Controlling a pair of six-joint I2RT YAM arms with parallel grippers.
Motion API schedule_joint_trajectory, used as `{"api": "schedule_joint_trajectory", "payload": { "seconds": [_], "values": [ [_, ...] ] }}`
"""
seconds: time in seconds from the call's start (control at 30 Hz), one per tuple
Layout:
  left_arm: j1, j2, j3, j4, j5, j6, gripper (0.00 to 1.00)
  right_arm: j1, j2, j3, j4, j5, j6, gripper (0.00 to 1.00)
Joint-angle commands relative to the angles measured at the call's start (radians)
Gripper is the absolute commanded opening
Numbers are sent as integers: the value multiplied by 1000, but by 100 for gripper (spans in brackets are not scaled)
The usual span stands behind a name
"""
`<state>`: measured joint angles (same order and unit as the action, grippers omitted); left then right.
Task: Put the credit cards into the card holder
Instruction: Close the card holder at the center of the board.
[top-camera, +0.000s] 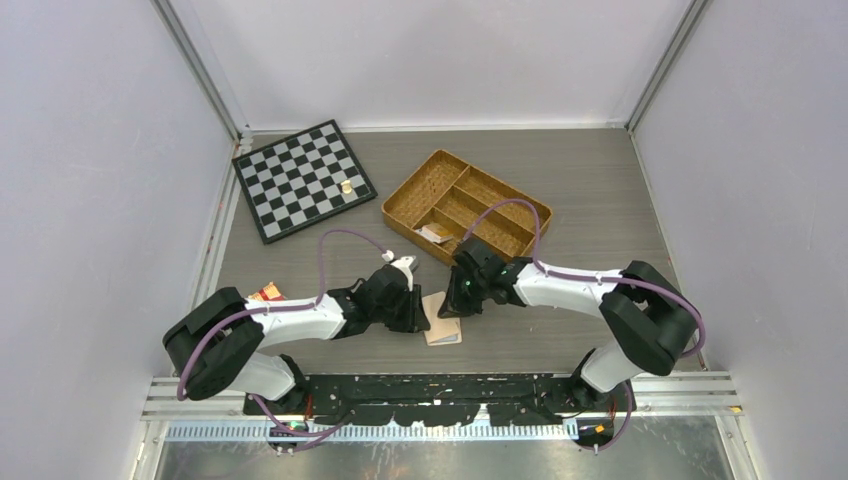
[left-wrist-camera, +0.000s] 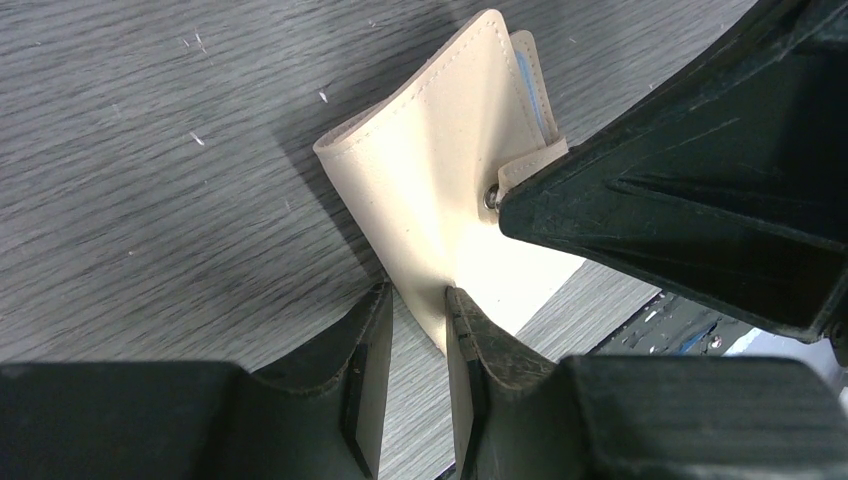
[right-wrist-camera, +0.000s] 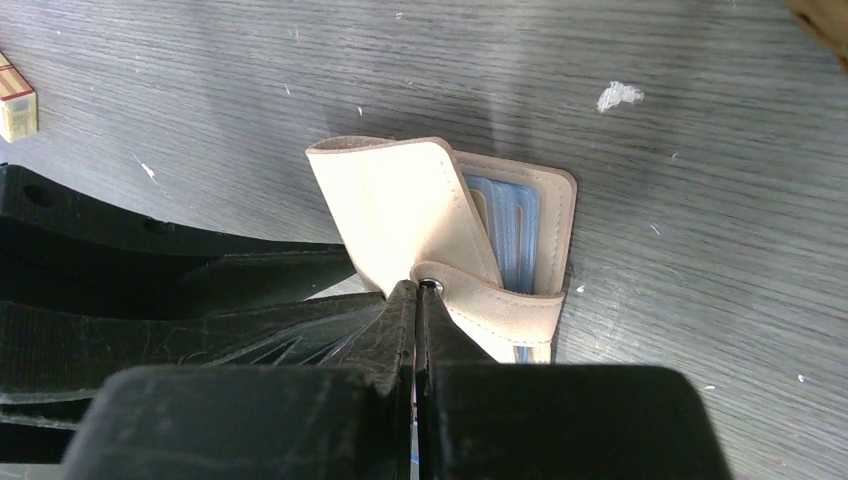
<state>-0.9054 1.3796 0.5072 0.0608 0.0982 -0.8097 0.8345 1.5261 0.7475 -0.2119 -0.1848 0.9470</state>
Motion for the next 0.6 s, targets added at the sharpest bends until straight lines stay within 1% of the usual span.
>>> {"api": "schedule_joint_trajectory", "payload": {
  "seconds": [0.0, 0.57],
  "values": [
    [-1, 33, 12, -31, -37, 29, 28, 0, 107, 3, -86, 113, -22, 0],
    [-1, 39, 11, -27, -37, 32, 28, 3, 201, 32, -128, 130, -1, 0]
  ]
}}
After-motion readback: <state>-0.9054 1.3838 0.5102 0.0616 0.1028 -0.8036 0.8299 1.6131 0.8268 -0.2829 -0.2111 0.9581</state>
